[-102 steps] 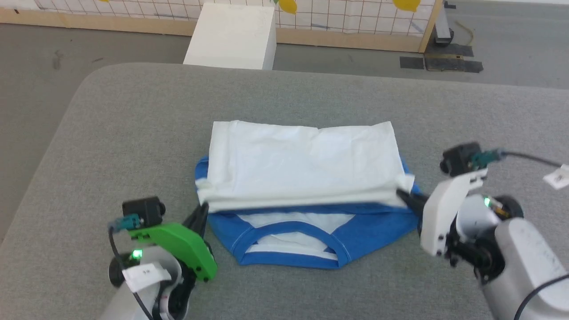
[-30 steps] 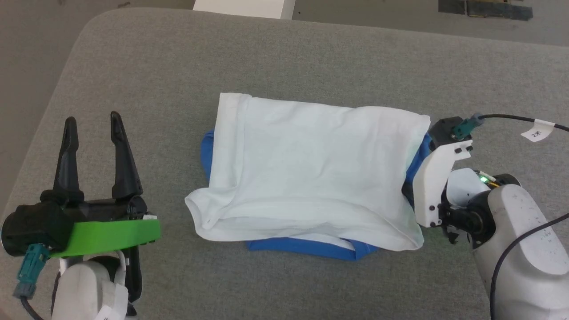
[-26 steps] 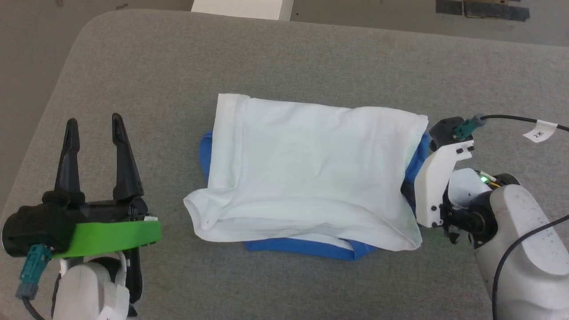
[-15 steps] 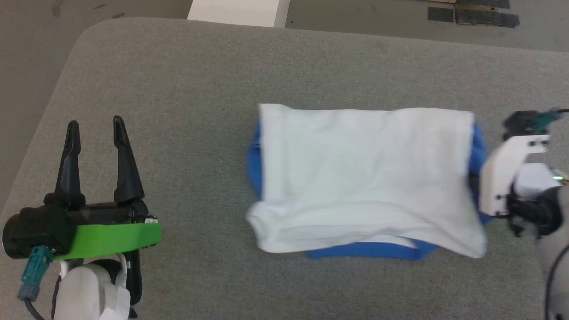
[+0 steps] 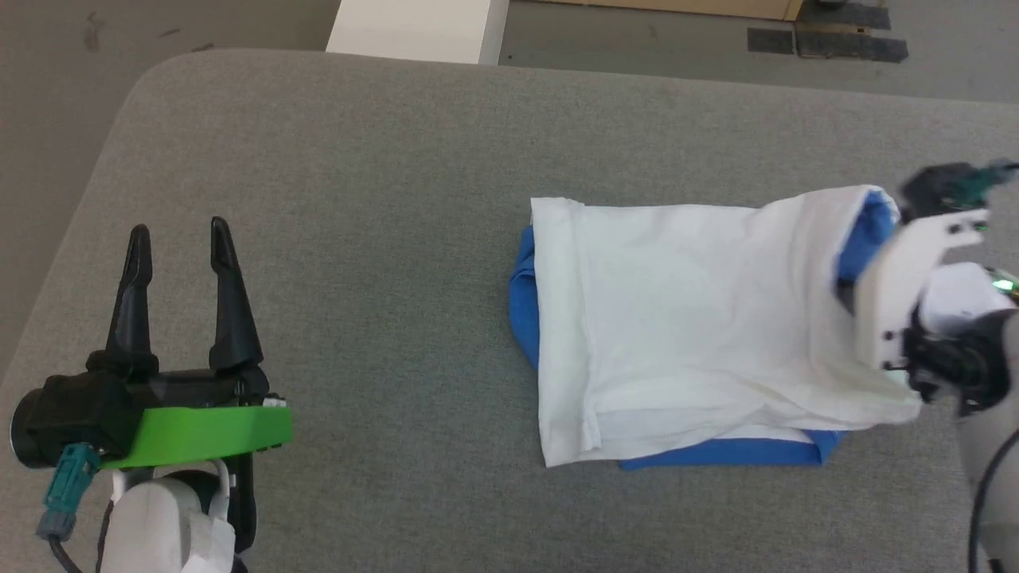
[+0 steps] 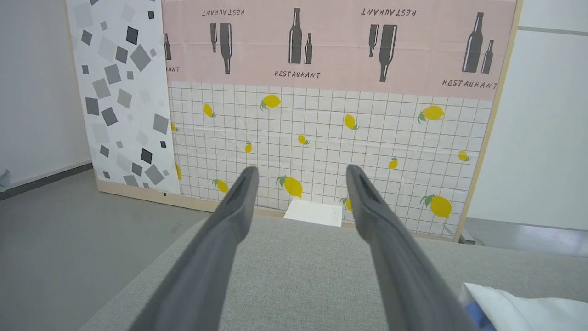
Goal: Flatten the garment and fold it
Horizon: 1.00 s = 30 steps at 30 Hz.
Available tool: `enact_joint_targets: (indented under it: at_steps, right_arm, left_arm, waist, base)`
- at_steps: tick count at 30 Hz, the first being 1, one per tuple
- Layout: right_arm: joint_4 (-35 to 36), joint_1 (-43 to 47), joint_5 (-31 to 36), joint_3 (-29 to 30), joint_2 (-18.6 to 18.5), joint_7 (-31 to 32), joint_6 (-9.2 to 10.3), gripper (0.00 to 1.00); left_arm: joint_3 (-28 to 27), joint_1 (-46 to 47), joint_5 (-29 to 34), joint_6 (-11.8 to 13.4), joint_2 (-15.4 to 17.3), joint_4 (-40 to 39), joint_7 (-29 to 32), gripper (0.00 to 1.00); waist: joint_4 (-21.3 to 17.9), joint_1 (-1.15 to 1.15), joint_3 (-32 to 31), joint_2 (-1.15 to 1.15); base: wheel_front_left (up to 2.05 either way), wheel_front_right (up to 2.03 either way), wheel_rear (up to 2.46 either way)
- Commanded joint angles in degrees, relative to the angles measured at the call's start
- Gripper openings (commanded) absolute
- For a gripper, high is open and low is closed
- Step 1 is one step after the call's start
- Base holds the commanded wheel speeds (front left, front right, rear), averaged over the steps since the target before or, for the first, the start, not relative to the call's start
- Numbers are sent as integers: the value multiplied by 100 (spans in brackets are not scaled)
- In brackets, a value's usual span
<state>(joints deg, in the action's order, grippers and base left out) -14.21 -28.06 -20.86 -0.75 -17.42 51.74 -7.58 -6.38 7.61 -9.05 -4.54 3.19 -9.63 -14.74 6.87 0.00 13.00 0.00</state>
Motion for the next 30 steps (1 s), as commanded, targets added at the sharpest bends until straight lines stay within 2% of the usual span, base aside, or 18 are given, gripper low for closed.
enact_joint_targets:
  at_steps: [1, 6, 11, 18, 25, 26, 27, 30]
  right_arm:
    - [189, 51, -169, -194, 48, 112, 9, 0]
    - [673, 101, -620, -972, 183, 353, 9, 0]
    - [606, 9, -832, -1585, 556, 301, 9, 0]
    - [-151, -329, -747, -1843, 1179, -189, 9, 0]
    - [-1153, -685, -360, -1800, 1416, -869, 9, 0]
    - [-1284, -722, -328, -1836, 1430, -1000, 9, 65]
    - [-1378, -743, -335, -1857, 1438, -1089, 9, 100]
    - [-1492, -796, -743, -2012, 1450, -1324, 9, 100]
  left_arm:
    - [5, -103, 45, -27, -26, 13, -26, 100]
    - [59, -95, 22, -40, -29, 50, -26, 100]
    - [73, -116, 9, -62, -30, 83, -26, 100]
    - [134, -189, -45, -56, -30, 116, -26, 100]
    - [177, -217, -75, -29, -31, 102, -26, 100]
    - [181, -223, -78, -24, -31, 110, -26, 100]
    - [186, -225, -79, -21, -31, 117, -26, 100]
    - [195, -246, -71, -14, -31, 140, -26, 100]
  waist:
    - [-26, 0, -54, 0]
    - [18, 0, -120, 0]
    - [141, 0, -153, 0]
    - [430, 0, -105, 0]
    - [610, 0, -4, 0]
    - [617, 0, 2, 0]
    - [619, 0, -1, 0]
    - [586, 0, -44, 0]
  base:
    - [0, 0, 0]
    - [0, 0, 0]
    - [0, 0, 0]
    - [0, 0, 0]
    - [0, 0, 0]
    - [0, 0, 0]
    - [0, 0, 0]
    - [0, 0, 0]
